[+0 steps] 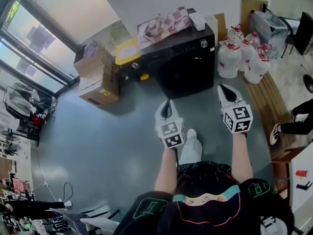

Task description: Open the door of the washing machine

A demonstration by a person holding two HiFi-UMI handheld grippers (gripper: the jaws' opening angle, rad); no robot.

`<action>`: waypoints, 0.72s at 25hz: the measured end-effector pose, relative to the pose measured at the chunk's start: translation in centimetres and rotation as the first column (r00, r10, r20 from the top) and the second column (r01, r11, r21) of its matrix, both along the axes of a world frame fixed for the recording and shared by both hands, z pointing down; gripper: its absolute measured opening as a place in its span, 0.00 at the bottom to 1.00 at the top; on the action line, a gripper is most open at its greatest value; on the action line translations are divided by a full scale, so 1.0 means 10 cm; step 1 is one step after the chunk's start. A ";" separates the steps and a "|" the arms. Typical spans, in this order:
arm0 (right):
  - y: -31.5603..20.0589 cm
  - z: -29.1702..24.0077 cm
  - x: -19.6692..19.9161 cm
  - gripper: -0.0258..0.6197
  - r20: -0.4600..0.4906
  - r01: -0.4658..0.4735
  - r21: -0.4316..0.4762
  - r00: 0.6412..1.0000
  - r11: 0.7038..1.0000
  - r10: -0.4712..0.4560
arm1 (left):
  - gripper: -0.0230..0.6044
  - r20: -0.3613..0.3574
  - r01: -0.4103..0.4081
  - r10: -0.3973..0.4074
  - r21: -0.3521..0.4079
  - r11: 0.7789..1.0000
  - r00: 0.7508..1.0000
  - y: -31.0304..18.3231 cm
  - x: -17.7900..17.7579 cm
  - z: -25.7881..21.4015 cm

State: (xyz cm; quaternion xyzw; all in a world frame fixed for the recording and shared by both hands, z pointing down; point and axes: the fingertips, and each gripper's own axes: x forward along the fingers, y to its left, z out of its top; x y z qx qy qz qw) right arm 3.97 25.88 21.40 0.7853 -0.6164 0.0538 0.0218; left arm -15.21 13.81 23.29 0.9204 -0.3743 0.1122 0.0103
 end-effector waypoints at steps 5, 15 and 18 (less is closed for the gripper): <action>-0.27 0.21 0.27 0.04 0.015 -0.034 -0.055 0.999 0.998 0.035 | 0.05 0.000 -0.037 0.037 -0.082 0.996 0.999 -0.34 0.35 0.29; -1.37 0.85 0.55 0.04 0.061 0.020 -0.254 0.998 0.967 -0.005 | 0.05 0.036 0.008 0.001 -0.256 0.967 0.999 -1.36 0.62 1.03; -1.86 0.96 0.57 0.04 0.046 0.065 -0.307 0.998 0.949 -0.053 | 0.05 0.057 0.060 -0.044 -0.322 0.945 0.997 -1.75 0.56 1.36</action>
